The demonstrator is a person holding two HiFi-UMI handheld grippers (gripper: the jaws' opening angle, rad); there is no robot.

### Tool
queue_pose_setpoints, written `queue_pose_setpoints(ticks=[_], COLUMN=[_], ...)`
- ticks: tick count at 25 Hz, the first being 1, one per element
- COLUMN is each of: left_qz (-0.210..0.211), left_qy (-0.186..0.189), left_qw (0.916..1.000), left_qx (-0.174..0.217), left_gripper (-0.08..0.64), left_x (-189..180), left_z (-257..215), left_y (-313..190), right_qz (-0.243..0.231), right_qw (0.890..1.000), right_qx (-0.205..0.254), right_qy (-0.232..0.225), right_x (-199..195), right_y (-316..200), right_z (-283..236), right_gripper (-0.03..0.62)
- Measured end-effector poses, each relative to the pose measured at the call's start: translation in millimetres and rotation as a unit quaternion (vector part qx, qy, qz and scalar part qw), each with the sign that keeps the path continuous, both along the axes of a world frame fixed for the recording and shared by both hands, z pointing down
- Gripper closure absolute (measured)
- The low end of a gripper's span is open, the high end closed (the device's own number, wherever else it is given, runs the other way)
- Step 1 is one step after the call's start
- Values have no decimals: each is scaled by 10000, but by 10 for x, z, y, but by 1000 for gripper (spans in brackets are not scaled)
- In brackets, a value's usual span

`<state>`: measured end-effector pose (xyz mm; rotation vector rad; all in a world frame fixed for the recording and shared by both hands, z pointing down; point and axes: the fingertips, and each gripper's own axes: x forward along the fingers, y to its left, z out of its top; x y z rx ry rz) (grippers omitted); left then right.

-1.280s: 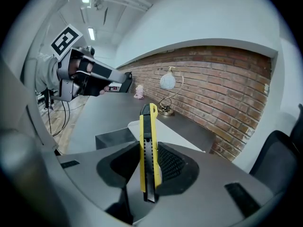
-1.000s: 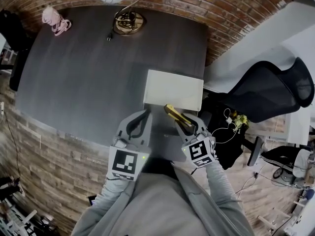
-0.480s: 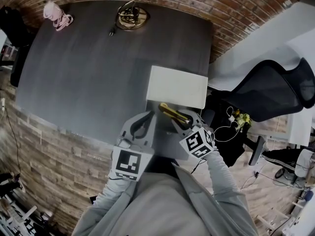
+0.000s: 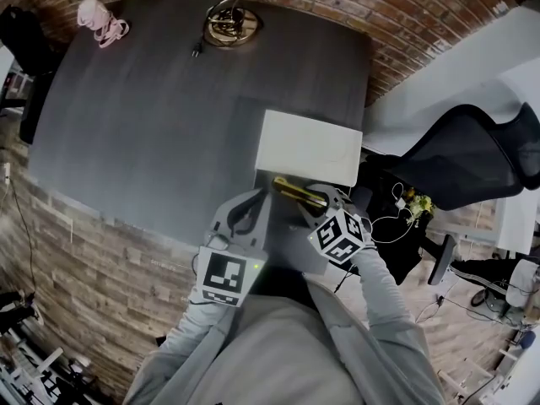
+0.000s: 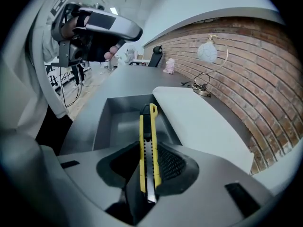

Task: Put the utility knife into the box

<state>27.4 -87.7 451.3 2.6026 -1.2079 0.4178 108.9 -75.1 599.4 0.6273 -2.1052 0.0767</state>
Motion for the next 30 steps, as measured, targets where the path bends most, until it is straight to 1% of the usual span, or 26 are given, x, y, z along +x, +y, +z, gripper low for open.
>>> queue_pose_setpoints(ticks=[8,19,30], left_qz=[-32,-121,-119], left_qy=[-13,0,19], left_qw=[10000,9999,9999], left_qx=[-82,-104,-82], left_gripper=[540,540,540], left_x=[-16,-124,-186], left_z=[77,88,74], left_y=[6,3,2], right_qz=[-319,-564,-425], right_qw=[9985,9944,9946], right_qx=[-204,-545,-699], right_qy=[391,715,645], right_x=[-45,-95,-95], right_y=[-1,51,49], right_z=[145,279,296], right_gripper=[463,462,462])
